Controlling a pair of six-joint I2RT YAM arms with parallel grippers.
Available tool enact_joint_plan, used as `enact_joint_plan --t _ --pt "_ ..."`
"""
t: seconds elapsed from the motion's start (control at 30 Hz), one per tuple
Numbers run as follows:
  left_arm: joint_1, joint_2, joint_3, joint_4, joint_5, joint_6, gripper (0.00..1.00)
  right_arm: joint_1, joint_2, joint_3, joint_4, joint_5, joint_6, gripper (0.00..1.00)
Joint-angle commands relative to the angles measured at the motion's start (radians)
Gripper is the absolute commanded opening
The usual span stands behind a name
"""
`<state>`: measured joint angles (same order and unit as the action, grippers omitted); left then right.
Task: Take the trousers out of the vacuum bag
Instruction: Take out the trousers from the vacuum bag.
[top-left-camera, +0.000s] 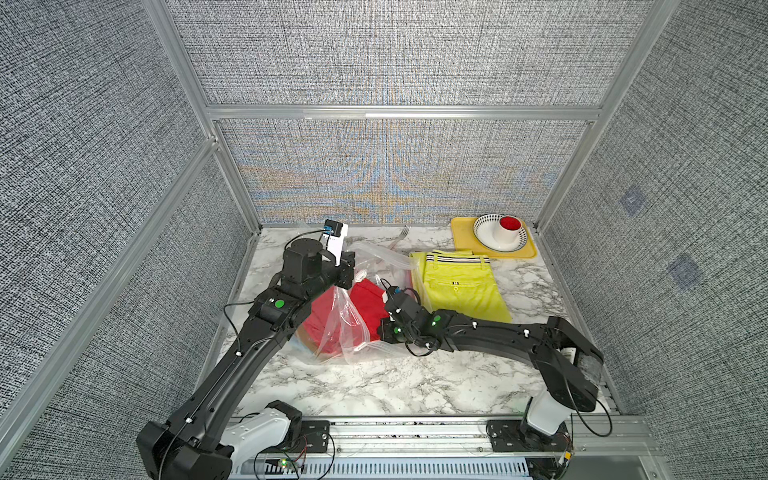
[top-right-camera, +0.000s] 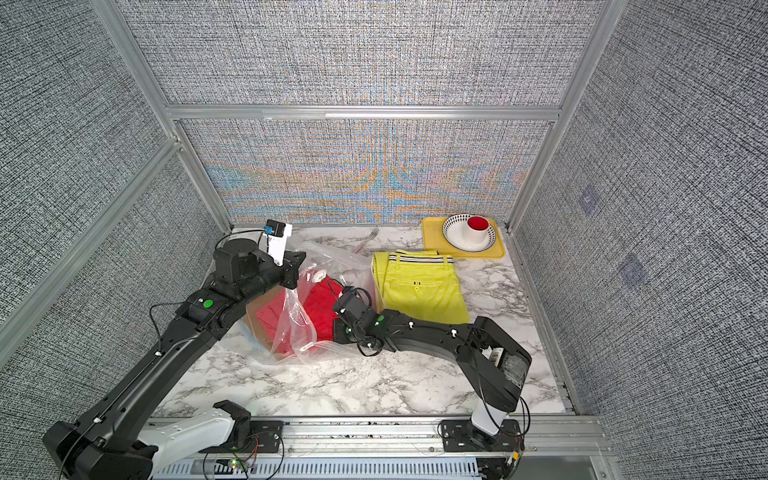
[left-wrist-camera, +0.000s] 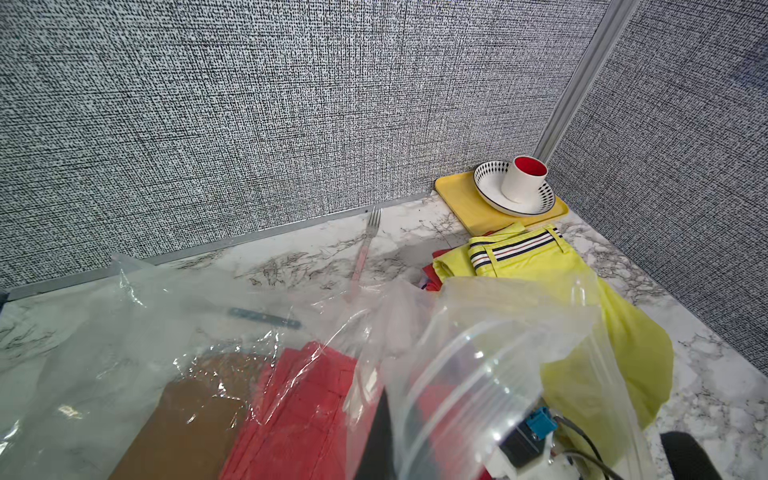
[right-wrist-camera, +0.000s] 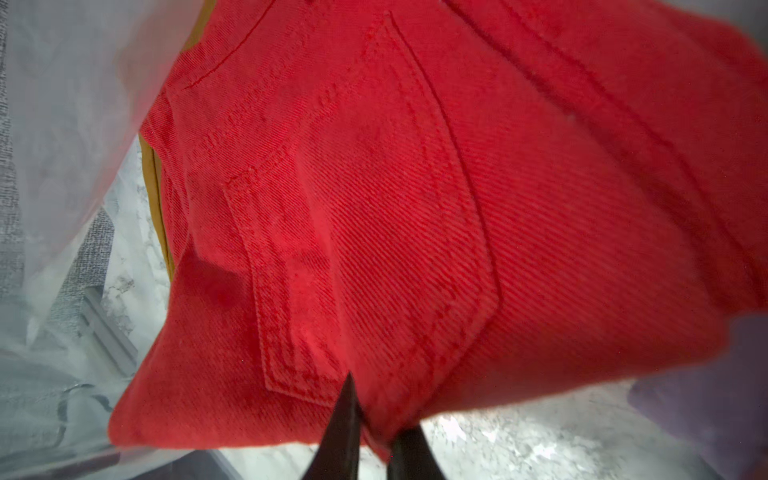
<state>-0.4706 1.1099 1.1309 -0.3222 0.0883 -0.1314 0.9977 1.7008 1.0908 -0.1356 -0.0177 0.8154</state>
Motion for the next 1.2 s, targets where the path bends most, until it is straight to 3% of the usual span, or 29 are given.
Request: enact_joint_plan --t 0.0,0.17,0.3,0.63,1.17 --pt "0.000 0.000 0.013 0.017 -0.004 0.003 0.00 0.001 -0.014 -0.024 0.062 -0.029 0.068 0.37" --pt "0.001 0.010 0.010 0.020 0.003 0.003 0.00 -0.004 -0.035 -0.074 0.128 -0.055 0.122 0.61" --pt "0.000 0.010 0.010 0.023 0.005 0.003 0.00 -0.011 -0.020 -0.085 0.167 -0.075 0.154 0.68" --pt "0.001 -0.012 -0.003 0.018 -0.005 0.003 0.00 -0.027 0.071 -0.117 0.363 -0.166 0.270 0.77" --pt "0.001 -0.020 -0.023 0.025 -0.007 -0.002 0.00 -0.046 0.134 -0.098 0.526 -0.150 0.275 0.79"
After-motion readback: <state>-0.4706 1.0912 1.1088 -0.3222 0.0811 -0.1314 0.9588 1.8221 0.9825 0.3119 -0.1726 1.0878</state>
